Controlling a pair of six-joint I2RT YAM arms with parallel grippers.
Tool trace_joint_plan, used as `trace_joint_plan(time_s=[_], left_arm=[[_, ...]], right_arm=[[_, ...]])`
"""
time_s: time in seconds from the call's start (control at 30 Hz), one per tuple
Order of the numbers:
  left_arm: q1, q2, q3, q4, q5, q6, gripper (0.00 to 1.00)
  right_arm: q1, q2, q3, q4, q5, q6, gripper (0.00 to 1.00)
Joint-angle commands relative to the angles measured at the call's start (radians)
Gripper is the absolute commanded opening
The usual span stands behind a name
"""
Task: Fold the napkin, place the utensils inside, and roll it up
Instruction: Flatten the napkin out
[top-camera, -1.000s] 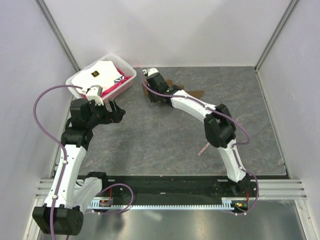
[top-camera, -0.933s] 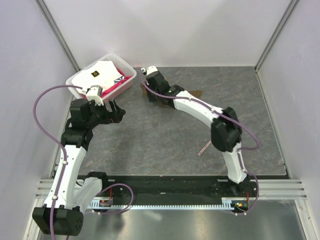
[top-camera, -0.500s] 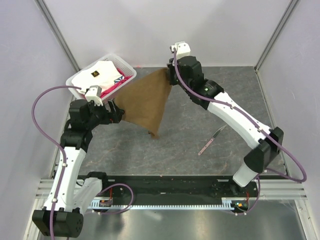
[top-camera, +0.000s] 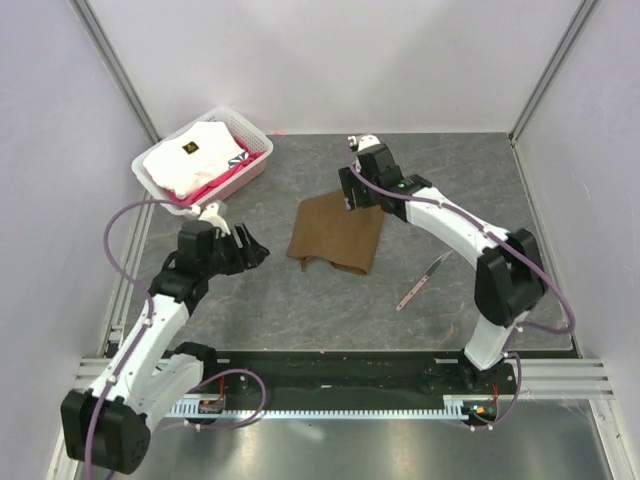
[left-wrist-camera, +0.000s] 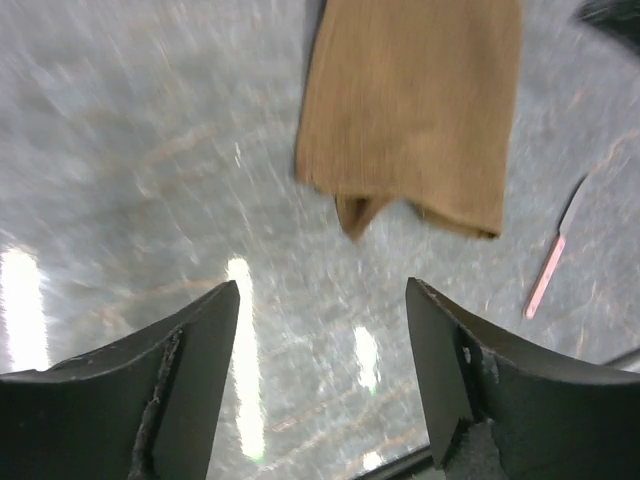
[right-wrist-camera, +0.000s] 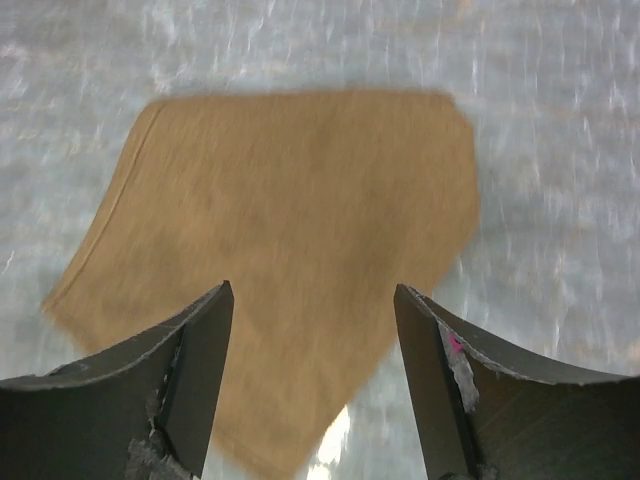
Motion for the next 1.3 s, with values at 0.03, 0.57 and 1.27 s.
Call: trace_joint_plan(time_s=[0.03,0.57,1.27], left_arm=[[-0.139,0.144,0.011,0.197,-0.101,-0.152,0.69],[-0.155,0.719,0.100,0.504,-0.041,-0.175,0.50],[-0.140,0.874,0.070,0.623,0.088,-0.242,0.14]], right_arm=[[0.000,-0.231,-0.192,0.020,-0.028,0.092,0.74],[0.000,-0.627,-0.535,-0.057,-0.063,0.240,0.75],[0.000,-0.644,-0.552,-0.074,-0.052,0.271,0.76]])
